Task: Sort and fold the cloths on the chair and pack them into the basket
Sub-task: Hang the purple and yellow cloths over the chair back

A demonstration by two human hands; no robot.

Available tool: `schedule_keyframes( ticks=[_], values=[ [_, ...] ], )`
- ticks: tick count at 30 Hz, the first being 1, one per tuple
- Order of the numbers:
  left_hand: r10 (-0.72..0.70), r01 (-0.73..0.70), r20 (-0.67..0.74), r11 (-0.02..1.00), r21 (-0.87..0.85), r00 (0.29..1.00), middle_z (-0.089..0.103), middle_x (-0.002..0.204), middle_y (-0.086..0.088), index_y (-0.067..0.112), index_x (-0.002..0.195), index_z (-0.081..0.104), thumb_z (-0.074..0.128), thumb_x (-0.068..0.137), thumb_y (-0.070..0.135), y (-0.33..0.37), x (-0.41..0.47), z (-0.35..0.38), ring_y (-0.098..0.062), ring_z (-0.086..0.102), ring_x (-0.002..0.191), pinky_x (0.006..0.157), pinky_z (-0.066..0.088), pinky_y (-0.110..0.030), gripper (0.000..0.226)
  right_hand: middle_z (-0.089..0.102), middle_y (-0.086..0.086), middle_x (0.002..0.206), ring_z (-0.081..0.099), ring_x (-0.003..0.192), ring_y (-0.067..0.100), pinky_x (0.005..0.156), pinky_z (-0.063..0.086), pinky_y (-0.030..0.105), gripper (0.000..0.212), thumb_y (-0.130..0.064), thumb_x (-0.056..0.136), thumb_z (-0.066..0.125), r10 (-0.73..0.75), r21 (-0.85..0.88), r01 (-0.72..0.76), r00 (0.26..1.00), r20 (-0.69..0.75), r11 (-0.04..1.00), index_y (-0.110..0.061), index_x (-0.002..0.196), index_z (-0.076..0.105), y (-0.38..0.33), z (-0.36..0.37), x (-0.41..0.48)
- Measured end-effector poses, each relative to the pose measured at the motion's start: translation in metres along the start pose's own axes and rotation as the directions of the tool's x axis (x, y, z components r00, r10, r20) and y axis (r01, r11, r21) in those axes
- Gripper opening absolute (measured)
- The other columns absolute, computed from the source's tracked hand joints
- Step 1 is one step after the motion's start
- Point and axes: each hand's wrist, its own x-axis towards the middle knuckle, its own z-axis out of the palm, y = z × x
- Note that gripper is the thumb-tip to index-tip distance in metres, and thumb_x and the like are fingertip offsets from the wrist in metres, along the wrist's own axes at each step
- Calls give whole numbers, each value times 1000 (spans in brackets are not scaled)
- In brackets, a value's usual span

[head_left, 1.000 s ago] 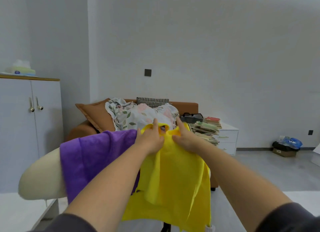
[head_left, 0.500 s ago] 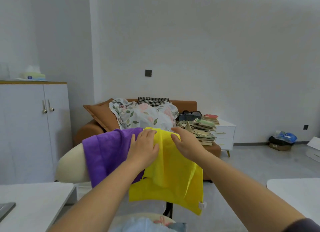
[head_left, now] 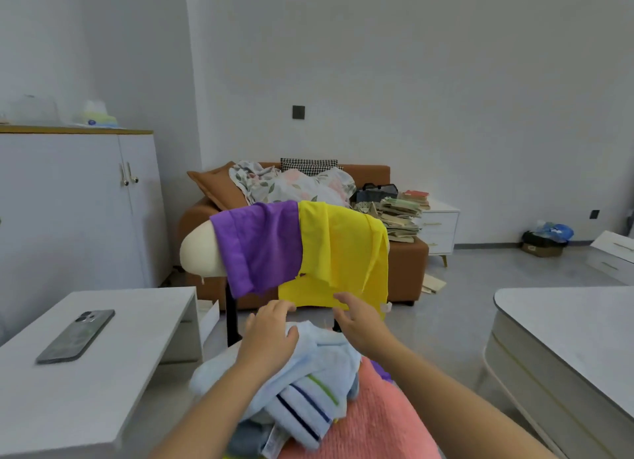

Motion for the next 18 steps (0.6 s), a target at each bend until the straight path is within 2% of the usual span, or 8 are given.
schedule_keyframes(
  ticks=[6,7,9,11,13,16,18],
  values=[
    [0,2,70,1000,-19,998,51,126,9,25,123,49,50,89,28,-15,-41,36,-13,45,120,100,34,-30,34,49,0,141,45,127,16,102,37,29,41,-27,99,42,67,51,-69,997,43,996,-19,139,42,26,54,-35],
    [-14,15,87,1000,-20,996,52,124,10,25,122,50,47,88,34,-17,-46,41,-12,47,118,99,34,-28,35,51,0,139,47,125,15,100,37,27,40,-26,98,42,73,52,-76,996,53,996,-20,138,42,29,62,-39],
    [-48,53,86,996,-64,995,56,119,9,25,120,53,33,78,51,-20,-54,49,-13,51,113,96,38,-28,53,54,-2,134,50,121,14,95,37,24,39,-25,98,41,70,35,-72,996,48,997,-23,137,43,34,74,-45],
    [-51,59,52,986,-158,997,57,112,12,28,112,53,29,72,58,-27,-60,57,-12,54,106,92,41,-29,56,54,-4,132,50,119,12,93,38,24,38,-25,98,42,41,27,-41,999,8,999,-26,136,44,38,81,-50],
    [-19,25,37,982,-187,999,51,106,19,34,102,48,36,73,63,-33,-64,60,-7,51,102,88,40,-26,42,55,-7,131,50,117,12,94,39,27,38,-24,97,45,-8,13,9,999,-34,1000,-31,133,45,40,86,-52],
    [41,-30,66,987,-155,997,41,117,22,33,94,53,36,73,67,-42,-68,68,-3,41,109,94,34,-22,43,48,-12,138,46,124,11,99,36,33,35,-23,95,46,-86,-52,84,996,-34,995,-37,127,49,44,95,-53],
    [22,-15,36,986,-169,999,48,121,18,27,92,62,30,78,61,-45,-69,74,-6,45,112,94,36,-23,48,38,-12,146,37,133,10,107,29,37,32,-25,94,45,-97,-67,96,995,-4,993,-39,123,53,47,100,-57]
  ],
)
